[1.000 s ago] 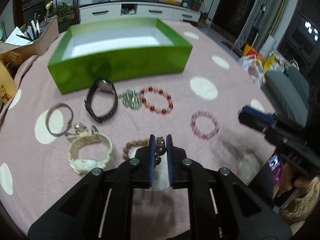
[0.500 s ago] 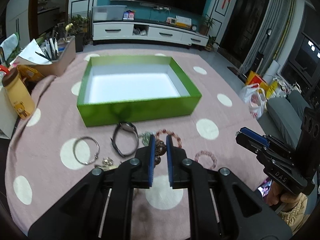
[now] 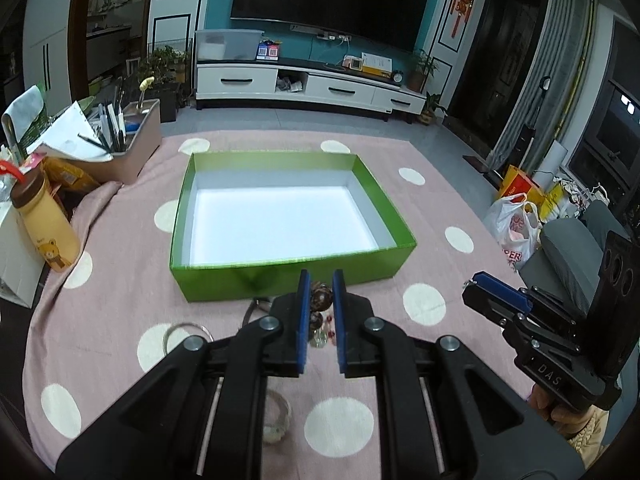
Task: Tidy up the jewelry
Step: 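Carry both items over the green box and open both tools to drop them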
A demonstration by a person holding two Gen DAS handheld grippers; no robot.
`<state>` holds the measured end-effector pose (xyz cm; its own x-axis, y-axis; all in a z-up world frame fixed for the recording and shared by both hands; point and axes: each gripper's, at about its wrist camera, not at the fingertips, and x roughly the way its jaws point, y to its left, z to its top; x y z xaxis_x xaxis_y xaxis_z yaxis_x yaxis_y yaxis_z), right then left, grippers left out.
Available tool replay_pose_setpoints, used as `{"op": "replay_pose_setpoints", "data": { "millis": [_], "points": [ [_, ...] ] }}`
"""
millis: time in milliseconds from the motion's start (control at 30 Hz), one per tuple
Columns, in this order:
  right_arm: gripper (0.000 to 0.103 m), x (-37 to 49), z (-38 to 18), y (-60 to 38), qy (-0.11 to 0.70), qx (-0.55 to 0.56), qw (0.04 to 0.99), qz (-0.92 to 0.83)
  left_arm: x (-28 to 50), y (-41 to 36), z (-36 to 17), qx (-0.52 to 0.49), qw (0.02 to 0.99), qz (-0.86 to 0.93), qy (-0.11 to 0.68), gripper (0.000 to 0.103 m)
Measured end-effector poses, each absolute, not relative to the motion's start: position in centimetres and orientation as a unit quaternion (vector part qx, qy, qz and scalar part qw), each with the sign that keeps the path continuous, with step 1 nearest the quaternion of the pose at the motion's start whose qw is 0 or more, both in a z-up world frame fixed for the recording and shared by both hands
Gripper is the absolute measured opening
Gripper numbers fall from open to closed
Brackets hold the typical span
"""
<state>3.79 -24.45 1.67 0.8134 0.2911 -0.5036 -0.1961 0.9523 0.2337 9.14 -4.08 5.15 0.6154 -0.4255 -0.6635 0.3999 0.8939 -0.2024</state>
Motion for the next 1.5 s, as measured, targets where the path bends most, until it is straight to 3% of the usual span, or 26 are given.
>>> {"op": "replay_pose_setpoints", "data": {
  "millis": [600, 1067, 1167, 1233, 1467, 1500],
  "points": [
    [0.021, 13.3, 3.5, -25.1, 0.285, 0.077, 0.949, 0.115, 17.7, -4.9, 5.6, -0.028, 0.904, -0.219, 0.366, 0.010],
    [0.021, 20.5, -2.6, -23.7, 0.379, 0.095, 0.916, 0.096, 25.5, -6.2, -1.5, -0.014, 0.876, -0.161, 0.454, 0.011],
    [0.026, 20.5, -3.0, -23.7, 0.382, 0.091, 0.916, 0.087, 25.6, -6.7, -2.2, -0.004, 0.875, -0.150, 0.461, 0.011],
    [0.037, 20.0, -2.8, -23.9, 0.375, 0.088, 0.919, 0.081, 25.5, -7.0, -2.2, 0.001, 0.874, -0.146, 0.464, 0.019],
    [0.051, 16.1, -1.0, -25.3, 0.341, 0.098, 0.932, 0.073, 22.9, -7.9, -0.7, 0.015, 0.879, -0.140, 0.455, 0.071],
    [0.054, 15.5, -0.9, -25.5, 0.337, 0.101, 0.933, 0.071, 22.6, -8.0, -0.5, 0.016, 0.880, -0.138, 0.454, 0.074]
  ]
}}
